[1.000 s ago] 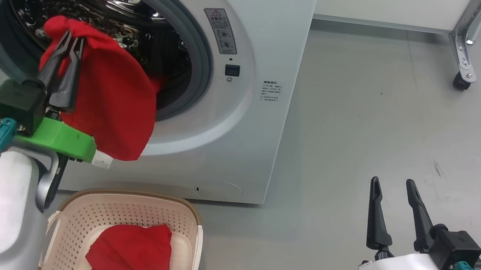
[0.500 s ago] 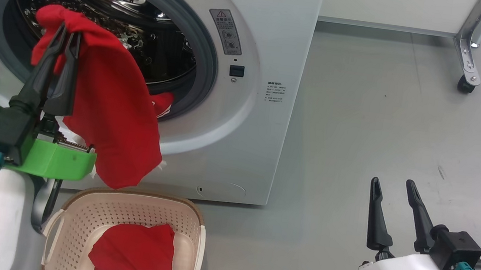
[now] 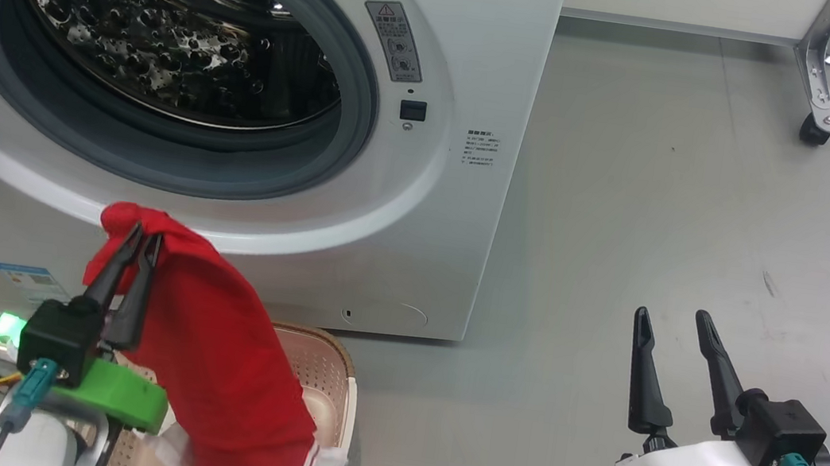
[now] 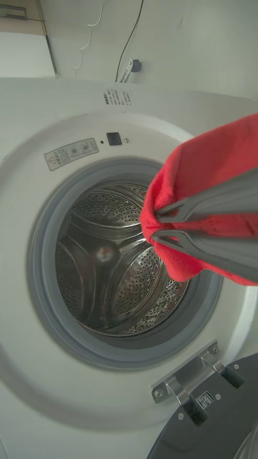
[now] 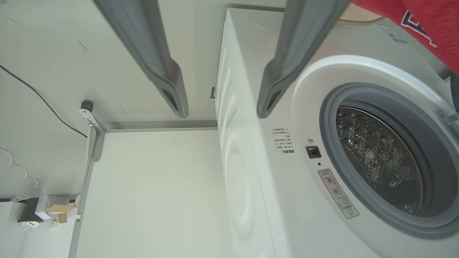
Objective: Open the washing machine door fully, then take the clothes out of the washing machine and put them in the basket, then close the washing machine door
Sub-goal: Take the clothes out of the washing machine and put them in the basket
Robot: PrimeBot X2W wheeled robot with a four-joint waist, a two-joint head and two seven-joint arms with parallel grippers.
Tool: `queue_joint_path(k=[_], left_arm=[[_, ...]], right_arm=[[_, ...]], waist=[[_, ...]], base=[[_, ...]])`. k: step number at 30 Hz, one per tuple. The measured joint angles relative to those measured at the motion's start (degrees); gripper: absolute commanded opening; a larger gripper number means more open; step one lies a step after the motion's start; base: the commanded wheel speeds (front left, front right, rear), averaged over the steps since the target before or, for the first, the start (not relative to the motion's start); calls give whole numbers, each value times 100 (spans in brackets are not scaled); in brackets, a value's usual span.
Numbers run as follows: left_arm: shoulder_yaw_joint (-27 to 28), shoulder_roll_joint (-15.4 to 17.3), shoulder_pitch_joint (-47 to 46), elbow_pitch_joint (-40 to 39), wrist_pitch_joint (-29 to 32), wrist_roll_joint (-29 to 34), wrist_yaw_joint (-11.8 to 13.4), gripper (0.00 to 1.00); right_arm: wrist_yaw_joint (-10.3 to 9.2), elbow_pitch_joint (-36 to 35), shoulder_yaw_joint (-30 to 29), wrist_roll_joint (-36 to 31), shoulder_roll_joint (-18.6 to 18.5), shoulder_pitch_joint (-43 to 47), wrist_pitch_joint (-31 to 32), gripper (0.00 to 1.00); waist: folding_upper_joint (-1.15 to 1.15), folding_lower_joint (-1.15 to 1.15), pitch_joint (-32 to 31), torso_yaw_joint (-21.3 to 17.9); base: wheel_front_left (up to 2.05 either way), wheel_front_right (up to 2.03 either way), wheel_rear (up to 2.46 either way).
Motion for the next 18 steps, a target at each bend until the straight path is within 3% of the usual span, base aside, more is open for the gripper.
queue_joint_path(k=[18], left_arm=[[49,26,121,1267,64,-102,-40,0]], right_arm=[[45,0,157,-126,7,-46,0,100]], waist=[[0,0,409,-149]], base=[[0,0,0]])
